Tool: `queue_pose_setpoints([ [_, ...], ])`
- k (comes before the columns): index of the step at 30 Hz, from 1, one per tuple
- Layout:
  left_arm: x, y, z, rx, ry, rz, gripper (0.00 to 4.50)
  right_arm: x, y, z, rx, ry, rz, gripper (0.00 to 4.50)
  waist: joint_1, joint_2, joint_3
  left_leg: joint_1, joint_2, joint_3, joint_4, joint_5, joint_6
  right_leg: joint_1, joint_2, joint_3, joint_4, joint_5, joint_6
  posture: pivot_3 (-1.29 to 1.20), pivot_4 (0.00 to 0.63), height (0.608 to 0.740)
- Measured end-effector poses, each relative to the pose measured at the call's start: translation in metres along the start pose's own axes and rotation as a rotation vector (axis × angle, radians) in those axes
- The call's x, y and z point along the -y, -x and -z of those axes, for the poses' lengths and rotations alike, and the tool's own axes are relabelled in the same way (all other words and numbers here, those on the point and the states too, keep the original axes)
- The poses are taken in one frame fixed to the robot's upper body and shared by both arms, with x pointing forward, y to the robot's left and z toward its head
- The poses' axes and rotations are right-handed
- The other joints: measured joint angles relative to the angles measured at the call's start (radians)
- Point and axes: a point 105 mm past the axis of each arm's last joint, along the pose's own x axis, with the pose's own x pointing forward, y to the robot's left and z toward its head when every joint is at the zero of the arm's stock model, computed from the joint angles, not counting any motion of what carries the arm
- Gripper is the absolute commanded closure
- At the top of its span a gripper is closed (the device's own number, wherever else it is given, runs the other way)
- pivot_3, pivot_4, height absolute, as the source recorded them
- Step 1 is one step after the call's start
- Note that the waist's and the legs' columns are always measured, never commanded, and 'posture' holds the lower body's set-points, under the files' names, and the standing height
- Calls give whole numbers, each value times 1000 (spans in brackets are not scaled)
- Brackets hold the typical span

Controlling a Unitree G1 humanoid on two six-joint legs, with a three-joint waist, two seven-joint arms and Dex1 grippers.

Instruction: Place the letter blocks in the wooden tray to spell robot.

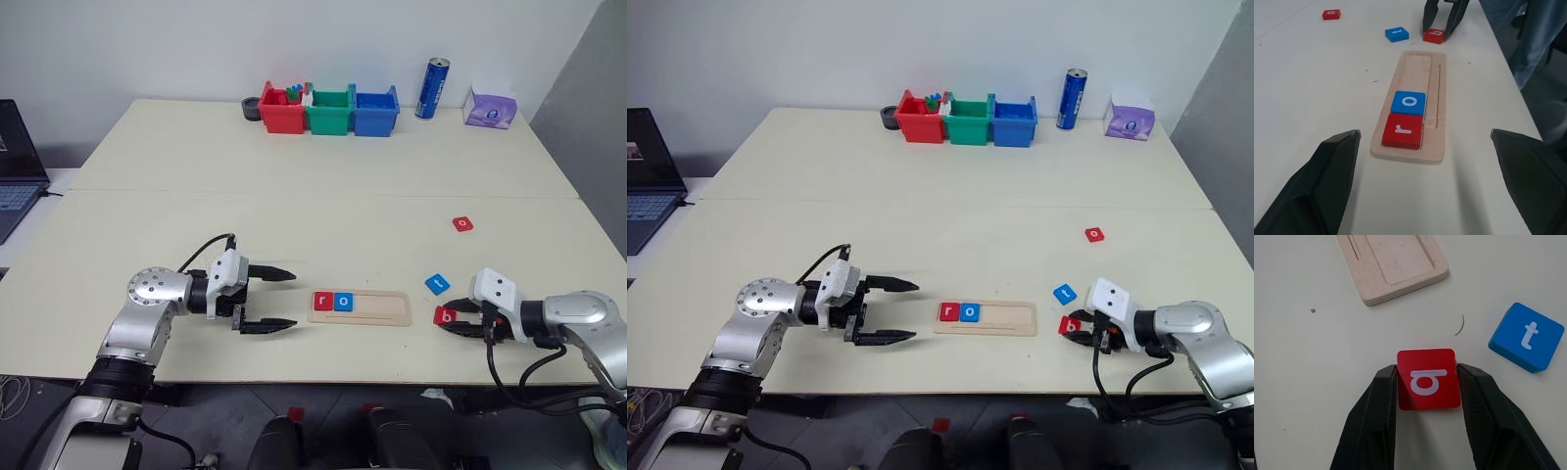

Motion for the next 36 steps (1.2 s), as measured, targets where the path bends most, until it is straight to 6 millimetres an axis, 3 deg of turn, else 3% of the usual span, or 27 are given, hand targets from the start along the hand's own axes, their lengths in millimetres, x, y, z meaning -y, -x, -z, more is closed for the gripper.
queue_pose_setpoints([
  [9,-2,2,-7,41,30,13,0,-22,-13,-56,157,34,-23,3038,0,0,0,0,0,-1,0,0,0,0,0,0,0,0,0,0,150,740],
  [16,2,1,-11,44,-2,46,0,-24,-48,-84,182,37,-22,3038,-1,0,0,0,0,-1,1,0,0,0,0,0,0,0,0,0,150,740],
  [26,2,-2,-17,26,-41,40,0,-23,-75,-81,87,62,-57,3038,0,0,0,-2,0,-1,1,0,0,-1,-1,-1,0,0,0,0,150,740],
  [36,6,-2,-14,16,-14,37,0,-21,-82,-82,52,103,-89,3038,-1,0,0,-2,0,-2,1,0,0,-1,-1,-2,0,0,0,0,150,740],
])
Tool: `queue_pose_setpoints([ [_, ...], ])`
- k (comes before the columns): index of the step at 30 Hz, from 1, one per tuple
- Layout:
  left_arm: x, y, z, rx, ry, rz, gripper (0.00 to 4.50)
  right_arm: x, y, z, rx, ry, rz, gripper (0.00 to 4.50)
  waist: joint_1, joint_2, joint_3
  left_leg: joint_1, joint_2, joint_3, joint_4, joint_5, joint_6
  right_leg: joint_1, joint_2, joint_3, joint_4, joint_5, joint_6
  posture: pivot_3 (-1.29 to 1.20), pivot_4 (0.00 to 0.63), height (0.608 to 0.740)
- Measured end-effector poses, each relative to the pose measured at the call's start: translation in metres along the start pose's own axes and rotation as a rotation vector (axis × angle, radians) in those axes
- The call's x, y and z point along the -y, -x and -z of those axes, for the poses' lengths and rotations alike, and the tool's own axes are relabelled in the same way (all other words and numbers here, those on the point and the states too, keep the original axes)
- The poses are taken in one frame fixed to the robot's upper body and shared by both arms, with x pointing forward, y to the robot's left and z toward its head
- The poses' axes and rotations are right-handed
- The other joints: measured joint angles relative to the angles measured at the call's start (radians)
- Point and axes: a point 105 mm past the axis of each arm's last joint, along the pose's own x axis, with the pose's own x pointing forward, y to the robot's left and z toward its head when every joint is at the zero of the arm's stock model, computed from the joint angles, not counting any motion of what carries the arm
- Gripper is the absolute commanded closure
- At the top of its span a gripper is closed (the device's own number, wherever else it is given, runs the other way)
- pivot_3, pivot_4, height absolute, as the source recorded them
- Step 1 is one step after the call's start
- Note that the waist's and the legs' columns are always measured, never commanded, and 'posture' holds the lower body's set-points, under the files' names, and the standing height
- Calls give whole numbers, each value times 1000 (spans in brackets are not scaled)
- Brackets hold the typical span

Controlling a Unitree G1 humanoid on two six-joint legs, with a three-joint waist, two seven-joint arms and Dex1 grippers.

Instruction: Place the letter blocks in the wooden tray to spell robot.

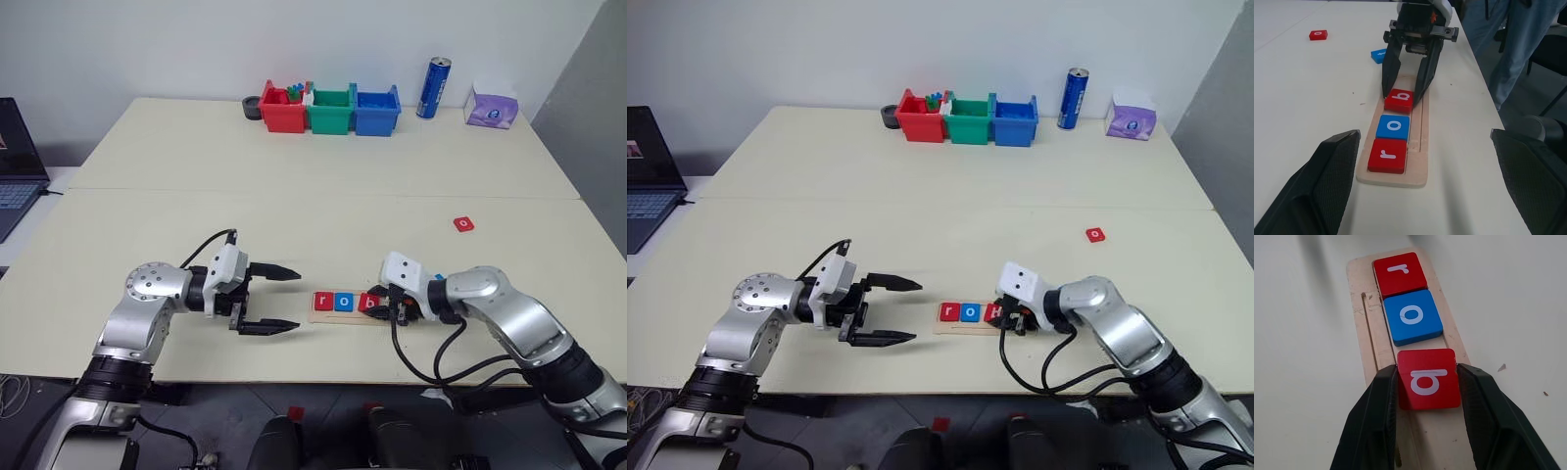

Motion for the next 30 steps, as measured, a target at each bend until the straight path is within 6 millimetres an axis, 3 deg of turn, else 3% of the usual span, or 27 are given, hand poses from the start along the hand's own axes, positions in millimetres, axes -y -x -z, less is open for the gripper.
queue_pose_setpoints([
  [21,3,0,3,-3,15,-7,0,1,-4,-2,-9,56,-5,3038,0,0,0,0,0,0,0,0,0,0,0,0,0,0,0,0,150,740],
  [29,2,-3,0,-4,14,-13,0,-1,-5,-4,-6,58,-23,196,0,0,0,0,0,0,0,0,0,0,0,0,0,0,0,0,150,740],
  [30,2,-3,0,-3,14,-14,0,0,-5,-7,-3,63,-22,63,0,0,0,0,0,0,0,0,0,0,0,0,0,0,0,0,150,740],
])
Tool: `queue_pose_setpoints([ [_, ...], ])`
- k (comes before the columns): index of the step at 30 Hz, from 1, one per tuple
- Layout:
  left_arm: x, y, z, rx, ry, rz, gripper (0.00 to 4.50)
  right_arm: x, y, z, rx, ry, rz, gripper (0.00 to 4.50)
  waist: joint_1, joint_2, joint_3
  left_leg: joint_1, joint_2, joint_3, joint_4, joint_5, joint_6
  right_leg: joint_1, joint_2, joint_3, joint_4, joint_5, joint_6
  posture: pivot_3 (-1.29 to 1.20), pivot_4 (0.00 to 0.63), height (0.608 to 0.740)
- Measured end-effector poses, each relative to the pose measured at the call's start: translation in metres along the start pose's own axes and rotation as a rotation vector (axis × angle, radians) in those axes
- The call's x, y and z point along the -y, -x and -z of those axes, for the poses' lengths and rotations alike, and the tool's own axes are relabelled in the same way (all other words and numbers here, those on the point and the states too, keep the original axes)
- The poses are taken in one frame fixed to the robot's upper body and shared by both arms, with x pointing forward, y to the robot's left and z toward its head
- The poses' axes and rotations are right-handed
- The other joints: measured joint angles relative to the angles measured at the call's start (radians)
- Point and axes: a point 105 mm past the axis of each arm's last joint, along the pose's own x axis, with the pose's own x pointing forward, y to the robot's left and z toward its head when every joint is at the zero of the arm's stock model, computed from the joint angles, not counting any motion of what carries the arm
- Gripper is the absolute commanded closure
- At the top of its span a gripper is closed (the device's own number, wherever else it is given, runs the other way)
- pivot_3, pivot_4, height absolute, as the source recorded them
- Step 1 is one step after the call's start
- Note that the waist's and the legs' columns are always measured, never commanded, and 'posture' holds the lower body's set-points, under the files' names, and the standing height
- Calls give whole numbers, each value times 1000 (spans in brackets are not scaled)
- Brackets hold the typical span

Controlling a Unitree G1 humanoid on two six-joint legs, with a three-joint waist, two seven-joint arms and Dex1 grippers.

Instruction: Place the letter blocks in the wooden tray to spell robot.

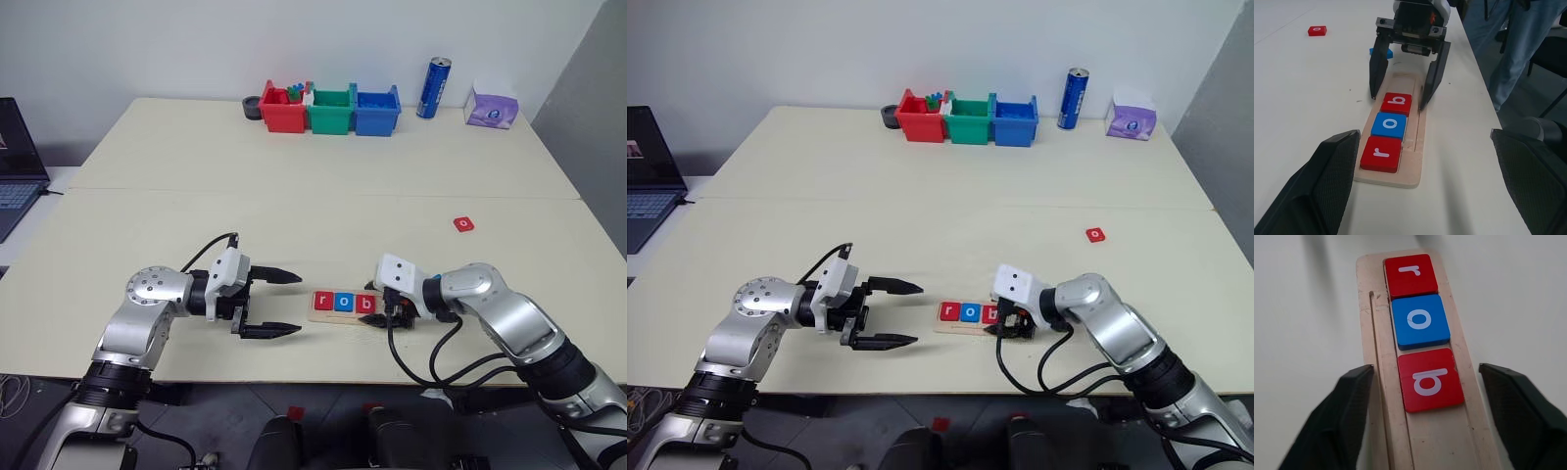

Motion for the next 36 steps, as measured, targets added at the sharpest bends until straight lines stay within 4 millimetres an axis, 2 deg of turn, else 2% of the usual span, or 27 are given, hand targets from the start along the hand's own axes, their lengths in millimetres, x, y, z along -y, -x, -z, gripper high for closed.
queue_pose_setpoints([
  [5,0,-1,0,2,0,-2,0,2,10,-17,45,8,20,63,0,0,0,0,0,-1,0,0,0,0,0,-1,0,0,0,0,150,740],
  [8,0,-1,0,3,-1,-2,0,4,25,-28,105,-22,63,63,2,0,0,-1,0,-1,0,0,0,0,0,-1,0,0,0,0,150,740],
  [10,-1,-1,0,5,0,-10,0,8,41,-29,147,-82,126,63,4,0,0,-1,0,-2,0,0,0,0,-1,-2,0,0,0,0,150,740],
  [14,0,-1,2,7,7,-20,0,11,59,-7,169,-247,262,63,4,0,0,-1,-1,-1,0,0,0,0,-1,-1,0,0,0,0,150,740],
  [18,-1,-2,2,13,7,-38,0,13,73,26,175,-404,478,63,3,0,0,-1,0,-1,0,0,0,0,-1,0,0,0,0,0,150,740],
  [21,-2,-3,1,19,8,-43,0,20,74,33,210,-475,613,63,-4,0,0,1,0,0,0,0,0,0,0,2,1,0,0,0,150,740],
  [24,-5,-6,-2,28,1,-50,0,43,78,38,230,-505,770,63,-8,0,0,2,-1,2,0,0,0,0,1,3,1,0,1,0,150,740],
  [29,-9,-10,-6,39,-15,-41,0,104,90,46,201,-486,1003,63,-8,0,0,2,-1,4,0,0,0,0,1,4,0,1,-1,0,150,740],
  [34,-10,-11,-6,38,-14,-42,0,150,90,74,109,-544,1104,63,-10,0,0,1,-1,4,-2,0,0,-1,1,4,0,1,-1,0,150,740],
  [36,-10,-11,-6,38,-14,-43,0,161,91,83,99,-580,1119,63,-10,0,0,0,-1,4,-3,0,0,-1,1,4,-1,1,-1,0,150,740],
])
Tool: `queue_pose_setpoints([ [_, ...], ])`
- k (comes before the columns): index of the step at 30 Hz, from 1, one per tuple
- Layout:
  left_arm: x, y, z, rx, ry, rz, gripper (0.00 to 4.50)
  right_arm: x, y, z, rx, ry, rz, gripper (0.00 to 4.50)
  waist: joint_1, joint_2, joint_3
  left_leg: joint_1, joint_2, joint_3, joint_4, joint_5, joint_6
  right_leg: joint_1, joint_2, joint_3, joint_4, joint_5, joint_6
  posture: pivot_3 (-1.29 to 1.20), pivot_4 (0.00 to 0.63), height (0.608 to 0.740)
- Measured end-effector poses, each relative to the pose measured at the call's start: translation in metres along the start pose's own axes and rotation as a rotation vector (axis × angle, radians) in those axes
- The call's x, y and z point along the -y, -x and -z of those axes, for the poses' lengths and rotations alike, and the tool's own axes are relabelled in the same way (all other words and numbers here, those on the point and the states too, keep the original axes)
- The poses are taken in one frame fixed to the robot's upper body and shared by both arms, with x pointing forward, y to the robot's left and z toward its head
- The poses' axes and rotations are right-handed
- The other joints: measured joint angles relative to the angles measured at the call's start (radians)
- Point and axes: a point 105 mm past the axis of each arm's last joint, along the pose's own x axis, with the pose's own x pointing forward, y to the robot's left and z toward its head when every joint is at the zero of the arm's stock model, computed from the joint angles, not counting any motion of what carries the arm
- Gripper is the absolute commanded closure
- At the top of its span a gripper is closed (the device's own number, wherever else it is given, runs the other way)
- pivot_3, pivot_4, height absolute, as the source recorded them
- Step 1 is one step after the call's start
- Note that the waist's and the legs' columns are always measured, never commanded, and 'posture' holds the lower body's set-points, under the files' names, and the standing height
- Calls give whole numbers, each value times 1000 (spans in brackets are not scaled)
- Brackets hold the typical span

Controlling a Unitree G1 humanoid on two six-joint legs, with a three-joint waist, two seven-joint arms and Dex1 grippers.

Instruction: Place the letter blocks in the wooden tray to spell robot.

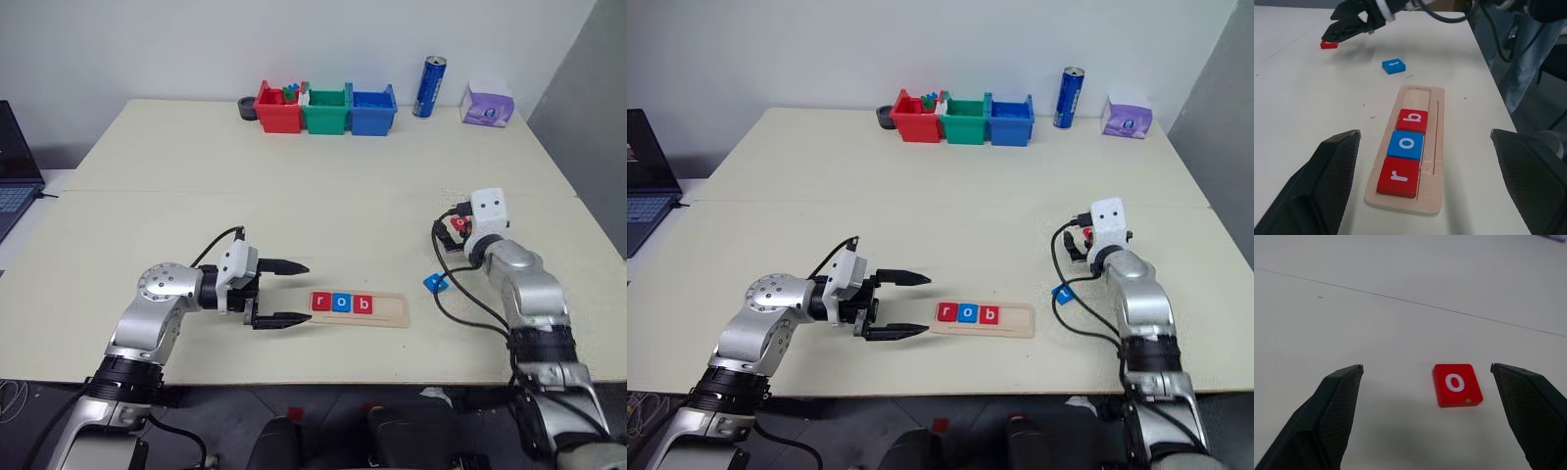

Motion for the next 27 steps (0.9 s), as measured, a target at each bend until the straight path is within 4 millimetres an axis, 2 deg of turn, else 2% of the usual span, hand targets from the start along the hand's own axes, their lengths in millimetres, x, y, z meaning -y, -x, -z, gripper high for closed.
queue_pose_setpoints([
  [5,1,1,2,-2,6,-2,0,18,-16,18,-85,-41,4,63,0,0,0,-2,0,0,0,0,0,-1,-2,0,-1,0,0,0,150,740],
  [7,1,1,2,-2,7,-3,0,19,-19,18,-93,-50,-16,63,-1,0,0,-1,0,0,0,0,0,0,-2,1,0,0,0,0,150,740],
  [10,2,1,4,-5,12,-5,0,20,-21,20,-115,-64,-48,641,-1,0,0,1,0,-1,1,0,0,2,-2,0,0,0,0,0,150,740],
  [17,2,3,7,-8,14,-8,0,16,-22,21,-104,-60,-76,3000,2,0,0,1,0,-1,1,0,0,2,-2,0,0,0,0,0,150,740],
  [19,2,5,11,-11,22,-16,0,17,-20,22,-93,-57,-71,3039,4,0,0,1,0,-1,1,0,0,2,-2,0,0,0,0,0,150,740],
  [22,3,9,19,-17,25,-20,0,17,-6,26,-69,-45,-57,3039,11,1,-1,-1,1,-3,1,0,0,1,-2,0,0,0,0,0,150,740],
  [24,5,11,24,-24,31,-22,0,9,11,31,-59,-39,-68,3039,13,2,-1,-4,2,-5,1,0,0,-1,-2,0,0,0,0,0,150,740],
  [26,6,12,28,-26,29,-23,0,-2,39,31,-24,-38,-64,3039,15,4,-3,-7,2,-7,1,0,0,-5,-4,-1,1,0,0,0,150,740],
  [27,6,13,30,-25,25,-20,0,-9,59,30,-4,-47,-59,3039,16,6,-3,-9,2,-7,1,0,0,-6,-4,-1,1,0,0,0,150,740],
])
